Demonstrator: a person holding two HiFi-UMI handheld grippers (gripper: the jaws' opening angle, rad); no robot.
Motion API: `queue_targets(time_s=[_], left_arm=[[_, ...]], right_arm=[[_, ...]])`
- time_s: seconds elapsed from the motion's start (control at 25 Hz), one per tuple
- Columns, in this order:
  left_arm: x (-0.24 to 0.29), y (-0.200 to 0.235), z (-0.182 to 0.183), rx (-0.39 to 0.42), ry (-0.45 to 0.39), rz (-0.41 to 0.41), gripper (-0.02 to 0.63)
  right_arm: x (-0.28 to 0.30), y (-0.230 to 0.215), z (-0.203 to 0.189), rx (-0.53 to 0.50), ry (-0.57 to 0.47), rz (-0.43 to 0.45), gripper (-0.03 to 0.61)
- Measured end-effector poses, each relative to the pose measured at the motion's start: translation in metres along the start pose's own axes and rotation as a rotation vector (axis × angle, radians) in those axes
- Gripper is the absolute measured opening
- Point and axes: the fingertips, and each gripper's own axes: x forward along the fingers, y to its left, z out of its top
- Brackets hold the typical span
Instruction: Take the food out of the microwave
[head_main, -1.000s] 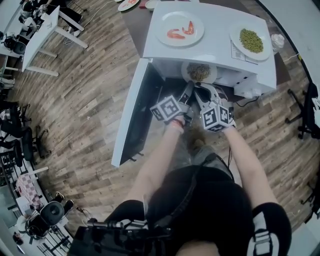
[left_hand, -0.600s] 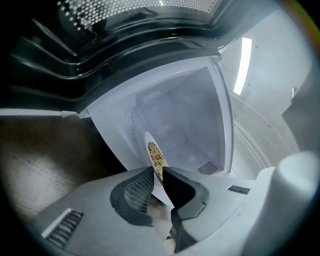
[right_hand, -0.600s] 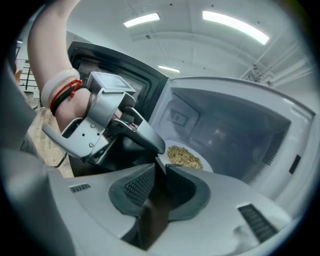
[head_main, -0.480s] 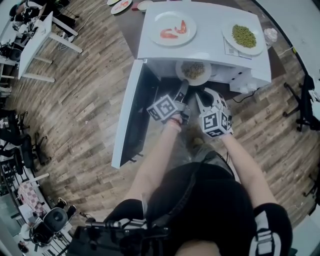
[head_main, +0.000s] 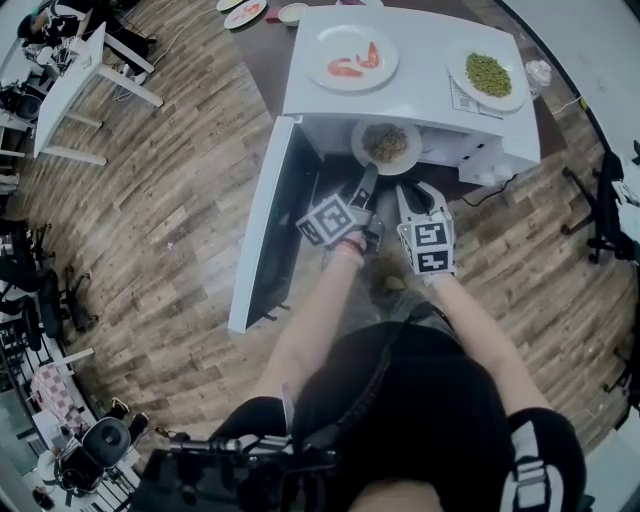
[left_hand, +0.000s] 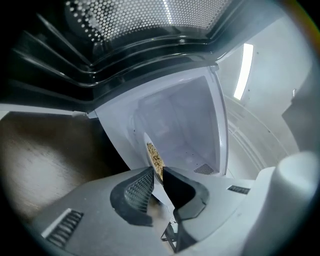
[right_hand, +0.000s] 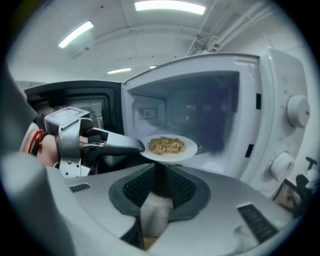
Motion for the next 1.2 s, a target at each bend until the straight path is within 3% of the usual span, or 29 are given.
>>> queue_targets(time_s=[0.2,0.32,0.56,0.76,0.92,1.2], left_arm=[[-0.005,0.001,-0.003,0.009,-0.007,-0.001,0.055],[-0.006,0.002,-0.007,0.022,-0.001,-0.001,0.055],[-0.011,0.001,-0.008,0.012,-0.019,-0.019,0.054],[-0.012,0.002,-0.006,-0.001,-0.029,-0.024,0.052],[-0.012,0.005,-0.008,-0.001,-0.012,-0.021,0.048],[-0.015,0.006,-0.009,-0.012,0.002,-0.025,0.043]], right_arm=[[-0.002,0.009,0.000,0.103,-0.003,0.018,0.080],[0.002,0.014,-0.001,0.177,0.020,0.029,0.120],[0.002,0.012,-0.008,0.456,0.051,0.009,0.120],[0.010,0.017,-0.003,0.673,0.031,0.065,0.138],[0.017,0.016,-0.004,0.792,0.035,0.080,0.138],[0.027,0.017,-0.001,0.999,-0.037,0.189,0.138]])
